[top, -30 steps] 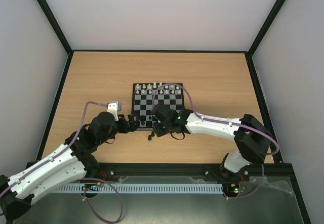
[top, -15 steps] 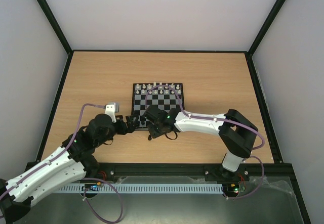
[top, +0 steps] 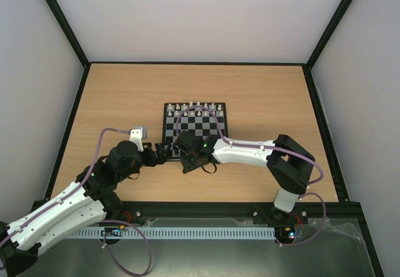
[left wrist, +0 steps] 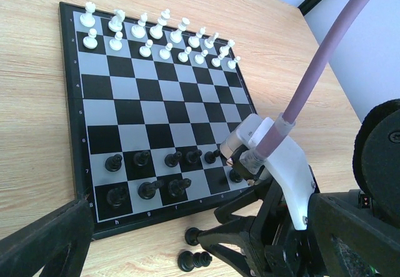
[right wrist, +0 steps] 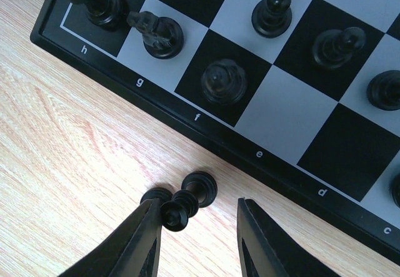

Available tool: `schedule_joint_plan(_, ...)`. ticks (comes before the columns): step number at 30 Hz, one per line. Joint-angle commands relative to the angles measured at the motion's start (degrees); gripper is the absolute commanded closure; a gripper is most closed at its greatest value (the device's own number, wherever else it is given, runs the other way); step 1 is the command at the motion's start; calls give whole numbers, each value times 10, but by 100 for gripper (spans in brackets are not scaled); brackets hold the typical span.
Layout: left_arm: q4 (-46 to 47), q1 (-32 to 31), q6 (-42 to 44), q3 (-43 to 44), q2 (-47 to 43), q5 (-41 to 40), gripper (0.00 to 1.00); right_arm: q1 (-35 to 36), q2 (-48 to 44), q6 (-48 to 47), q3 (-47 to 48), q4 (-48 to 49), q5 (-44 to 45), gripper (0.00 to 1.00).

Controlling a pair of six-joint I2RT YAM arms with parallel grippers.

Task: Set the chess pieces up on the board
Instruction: Pick up the chess piece at the center of the board.

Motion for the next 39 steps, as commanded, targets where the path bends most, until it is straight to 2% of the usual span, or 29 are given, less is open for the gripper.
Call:
schedule_joint_plan(1, -4, 4, 1, -8, -3, -5, 1, 4, 9, -4, 7, -35, 13, 64)
schedule_joint_plan(4, -4, 5, 1, -9, -3, -5, 1, 4, 2, -3, 6, -38, 18, 61)
schedule_joint_plan(19, -3, 5, 1, -10, -1, -6, 1, 4, -28, 3, 1, -50, 39, 60)
schedule_joint_plan(25, -4, 4, 1, -10, -1, -6, 1, 5, -39, 0, 1, -44, 28, 57)
schedule_joint_plan(39, -5, 4, 1, -9, 1, -8, 1, 5, -7, -13, 15, -33, 7, 61)
